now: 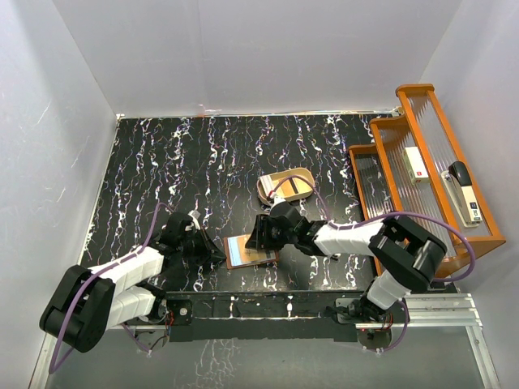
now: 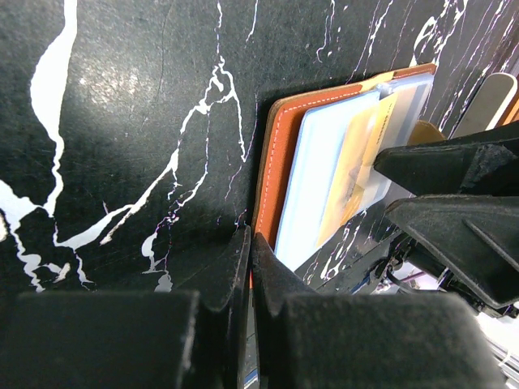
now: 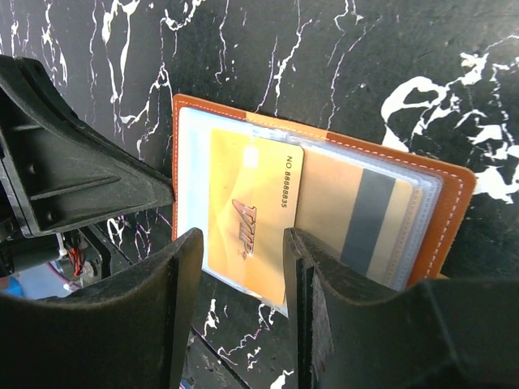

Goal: Put the credit cards into the card holder
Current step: Insert the credit card into the card holder.

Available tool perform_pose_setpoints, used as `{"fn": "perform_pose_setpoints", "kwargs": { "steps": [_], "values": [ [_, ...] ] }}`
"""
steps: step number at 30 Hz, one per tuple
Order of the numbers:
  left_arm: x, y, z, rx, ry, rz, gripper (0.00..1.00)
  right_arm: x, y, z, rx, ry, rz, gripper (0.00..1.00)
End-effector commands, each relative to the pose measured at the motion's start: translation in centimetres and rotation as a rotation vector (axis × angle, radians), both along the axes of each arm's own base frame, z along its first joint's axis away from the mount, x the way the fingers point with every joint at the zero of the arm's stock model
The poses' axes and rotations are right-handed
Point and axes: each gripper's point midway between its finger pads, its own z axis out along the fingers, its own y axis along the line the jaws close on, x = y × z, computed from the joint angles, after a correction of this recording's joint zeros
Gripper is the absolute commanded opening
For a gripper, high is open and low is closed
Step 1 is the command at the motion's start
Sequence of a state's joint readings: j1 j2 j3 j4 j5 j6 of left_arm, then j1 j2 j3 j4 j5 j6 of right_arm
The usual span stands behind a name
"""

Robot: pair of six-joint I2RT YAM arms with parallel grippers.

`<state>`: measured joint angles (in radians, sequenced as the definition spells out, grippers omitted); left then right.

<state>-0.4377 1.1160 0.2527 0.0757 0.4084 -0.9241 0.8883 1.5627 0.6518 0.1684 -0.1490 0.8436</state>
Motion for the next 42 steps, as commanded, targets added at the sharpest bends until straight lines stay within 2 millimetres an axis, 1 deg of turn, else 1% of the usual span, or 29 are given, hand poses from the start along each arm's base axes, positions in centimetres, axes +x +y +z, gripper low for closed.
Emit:
{"fn": "perform_pose_setpoints", "kwargs": {
  "steps": [1,5,9,19,27,29,34,36,39,40,42],
  "values": [
    [-0.5,0.3,-0.5,0.025,0.024,-0.010,0.01,0.1,1.3,0.6,0.026,-0.019,0.016,0.43],
    [-0.5,0.2,-0.5,0.021,0.023,-0.008,0.01,-0.3,2.4,1.1,0.074,-0.006,0.037,0.44],
    [-0.4,0.1,-0.4,0.017,0.022,-0.011,0.01,-0.4,3.0,1.4,0.101,-0.001,0.041,0.44],
    [-0.2,0.1,-0.5,0.028,0.024,-0.018,0.01,-0.7,4.0,1.7,0.123,-0.012,0.070,0.44],
    [0.2,0.4,-0.1,0.051,0.011,-0.009,0.01,-0.8,4.6,3.1,0.139,-0.048,0.117,0.43],
    [0.4,0.5,0.4,0.057,-0.004,-0.009,0.06,-0.4,4.2,3.5,0.099,-0.081,0.121,0.43],
    [0.8,0.6,1.9,0.067,-0.049,-0.020,0.28,1.3,2.4,4.8,0.000,-0.185,0.074,0.46],
    [1.0,0.6,2.6,0.070,-0.062,-0.027,0.36,2.2,1.9,5.7,-0.039,-0.229,0.063,0.48],
    [1.4,0.5,4.2,0.064,-0.098,-0.035,0.44,3.7,0.9,7.0,-0.114,-0.297,0.046,0.51],
    [1.6,0.4,4.8,0.062,-0.111,-0.038,0.45,4.5,0.6,7.7,-0.137,-0.322,0.032,0.53],
    [1.8,0.3,6.1,0.057,-0.142,-0.050,0.49,6.0,-0.5,8.5,-0.197,-0.358,0.005,0.56]
  ]
}}
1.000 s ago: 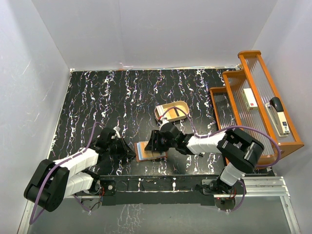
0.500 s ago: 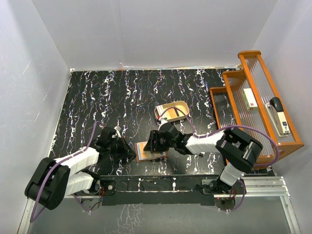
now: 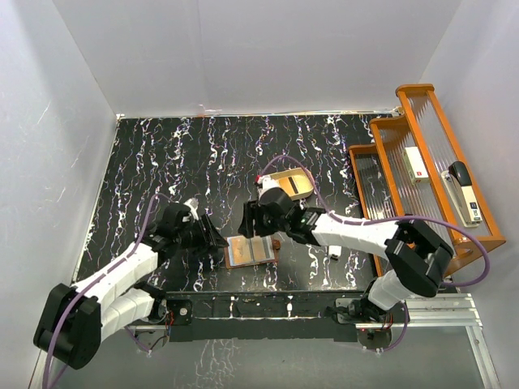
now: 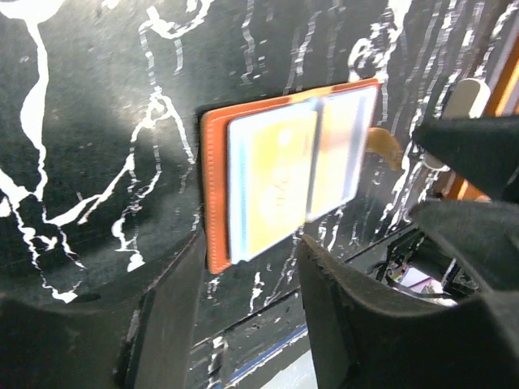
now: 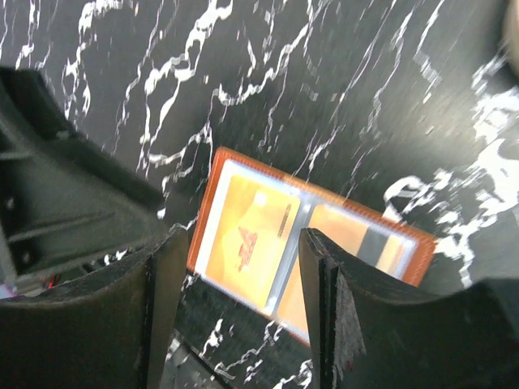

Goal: Put the credit cards into the card holder
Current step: Insert the credit card into the card holder, then pick up the credit card from the storage box.

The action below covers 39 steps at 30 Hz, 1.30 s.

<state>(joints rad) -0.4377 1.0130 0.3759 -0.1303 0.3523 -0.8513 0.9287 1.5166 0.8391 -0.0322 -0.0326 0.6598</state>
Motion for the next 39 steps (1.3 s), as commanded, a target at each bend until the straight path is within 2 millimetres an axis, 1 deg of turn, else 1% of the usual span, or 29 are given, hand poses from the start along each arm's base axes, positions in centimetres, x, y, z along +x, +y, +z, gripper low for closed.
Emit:
{"fn": "perform_pose_setpoints", "kwargs": {
  "steps": [1,5,6,7,9,10,11,13,15,16,17,18,22,25,30,35,39],
  "values": [
    [0.7,-0.2,3.6,-0.001,-0.078,-0.040,0.51,4.7,-2.3,4.2,-0.121,-0.183,-0.079,0.58],
    [0.9,0.0,5.8,0.021,-0.125,-0.065,0.58,8.4,-4.8,5.1,-0.218,-0.213,-0.137,0.64],
    [1.0,0.1,6.3,0.026,-0.132,-0.071,0.62,9.4,-5.5,5.2,-0.235,-0.216,-0.155,0.65],
    [1.0,0.1,6.6,0.031,-0.140,-0.076,0.65,10.3,-6.2,5.3,-0.249,-0.219,-0.170,0.66],
    [1.0,0.1,7.3,0.035,-0.158,-0.091,0.66,12.2,-7.4,5.2,-0.272,-0.218,-0.198,0.68],
    [1.1,0.1,7.5,0.035,-0.163,-0.097,0.67,12.9,-7.7,5.1,-0.278,-0.214,-0.204,0.69],
    [1.0,0.0,7.8,0.032,-0.167,-0.104,0.70,13.5,-7.8,5.2,-0.278,-0.211,-0.204,0.69],
    [0.9,0.0,8.1,0.032,-0.172,-0.118,0.79,14.5,-7.5,4.9,-0.285,-0.202,-0.194,0.70],
    [1.0,-0.1,8.7,0.031,-0.187,-0.133,0.97,15.3,-7.0,4.7,-0.281,-0.190,-0.178,0.71],
    [0.9,-0.1,8.9,0.031,-0.190,-0.143,0.98,15.9,-6.7,4.7,-0.278,-0.190,-0.175,0.71],
    [0.8,-0.1,9.1,0.032,-0.196,-0.154,0.99,16.3,-6.5,5.0,-0.276,-0.194,-0.176,0.72],
    [0.7,-0.1,9.1,0.034,-0.198,-0.167,0.99,16.7,-6.3,3.8,-0.296,-0.173,-0.172,0.73],
    [-0.2,-0.6,9.0,0.008,-0.188,-0.226,0.99,17.9,-5.4,2.6,-0.289,-0.143,-0.153,0.77],
    [-0.4,-0.9,9.3,-0.014,-0.200,-0.245,0.99,18.5,-4.7,1.9,-0.267,-0.118,-0.135,0.79],
    [-0.2,-0.8,9.5,-0.011,-0.219,-0.236,0.99,19.0,-4.4,1.3,-0.267,-0.107,-0.132,0.80],
    [-0.2,-0.8,9.7,-0.016,-0.229,-0.243,0.99,18.9,-4.2,0.8,-0.268,-0.090,-0.123,0.80],
    [-0.2,-0.8,9.8,-0.012,-0.234,-0.248,0.98,18.8,-3.8,1.0,-0.244,-0.083,-0.114,0.75]
  ]
}}
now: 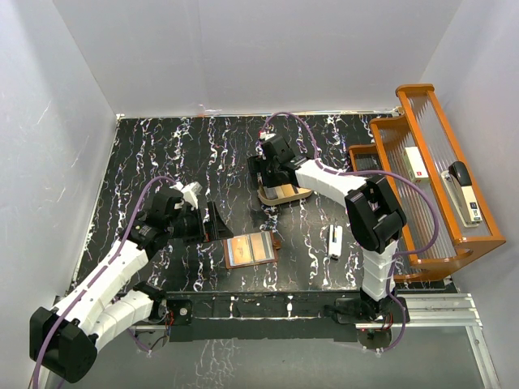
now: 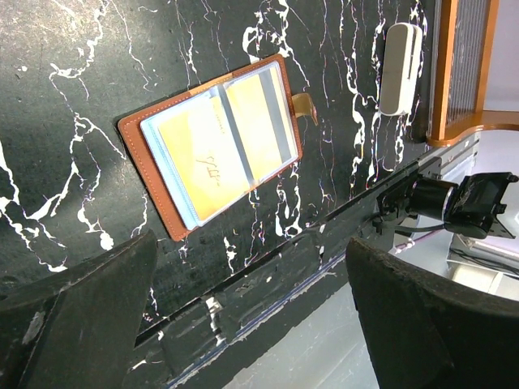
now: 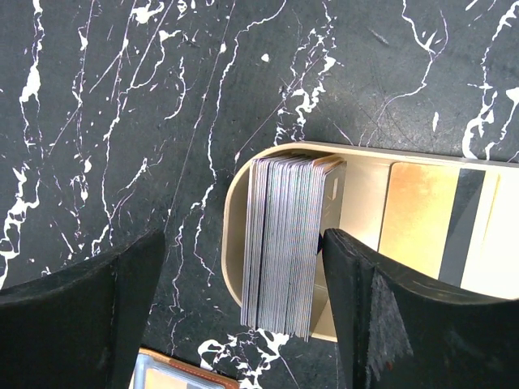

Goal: Put the credit cards into the card holder
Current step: Pick up the credit card from the storage box.

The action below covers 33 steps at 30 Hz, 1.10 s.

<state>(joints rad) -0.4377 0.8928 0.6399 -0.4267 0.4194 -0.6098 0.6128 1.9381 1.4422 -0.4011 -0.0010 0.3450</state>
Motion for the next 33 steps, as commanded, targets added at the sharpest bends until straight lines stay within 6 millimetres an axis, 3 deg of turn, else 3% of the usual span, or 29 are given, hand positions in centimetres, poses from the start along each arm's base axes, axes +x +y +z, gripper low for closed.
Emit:
{"fn": "perform_pose_setpoints", "kwargs": {
  "steps": [1,10,16,33],
  "values": [
    [-0.4,-0.4,1.3,-0.024,-0.027,-0.039,0.99,1.2,1.5,1.9,0.067,-0.038,0.017,0.75],
    [-0.3,-0.5,1.3,-0.032,-0.035,-0.039,0.99,1.4,1.7,2.8,0.095,-0.052,0.007,0.71],
    [-0.3,-0.5,1.2,-0.033,-0.029,-0.042,0.99,1.7,1.7,3.1,0.101,-0.063,-0.001,0.57],
    [-0.3,-0.6,1.0,-0.032,-0.019,-0.037,0.99,2.0,1.4,3.7,0.101,-0.087,-0.013,0.34]
  ]
}}
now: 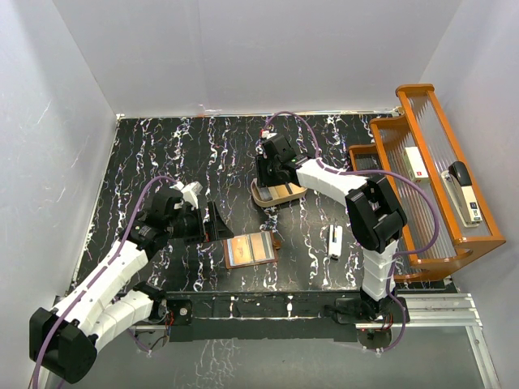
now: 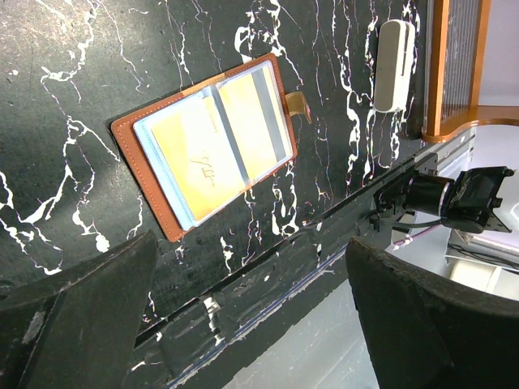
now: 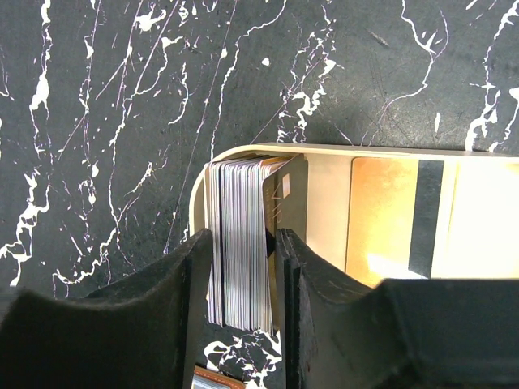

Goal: Put the credit cards into the card holder
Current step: Pick up the credit card from the storage box.

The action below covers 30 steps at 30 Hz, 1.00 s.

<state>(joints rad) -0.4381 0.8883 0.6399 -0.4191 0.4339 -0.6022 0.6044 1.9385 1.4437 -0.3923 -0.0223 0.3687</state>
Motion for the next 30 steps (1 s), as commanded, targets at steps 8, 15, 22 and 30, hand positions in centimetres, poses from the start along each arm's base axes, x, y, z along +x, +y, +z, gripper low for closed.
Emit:
{"fn": "perform_pose_setpoints", "kwargs": {
  "steps": [8,15,22,30],
  "values": [
    [-0.1,-0.3,0.7,-0.016,-0.009,-0.020,0.99,1.8,0.8,3.7,0.052,-0.111,-0.001,0.16],
    [-0.1,-0.3,0.5,-0.013,0.002,-0.011,0.99,1.9,0.9,4.3,0.061,-0.124,0.000,0.08],
    [-0.1,-0.4,0.7,-0.023,-0.009,-0.009,0.99,2.1,0.8,4.7,0.066,-0.138,-0.007,0.04],
    [-0.3,-0.5,1.5,-0.053,-0.034,-0.017,0.99,2.0,0.0,5.6,0.038,-0.163,-0.016,0.00]
  ]
}}
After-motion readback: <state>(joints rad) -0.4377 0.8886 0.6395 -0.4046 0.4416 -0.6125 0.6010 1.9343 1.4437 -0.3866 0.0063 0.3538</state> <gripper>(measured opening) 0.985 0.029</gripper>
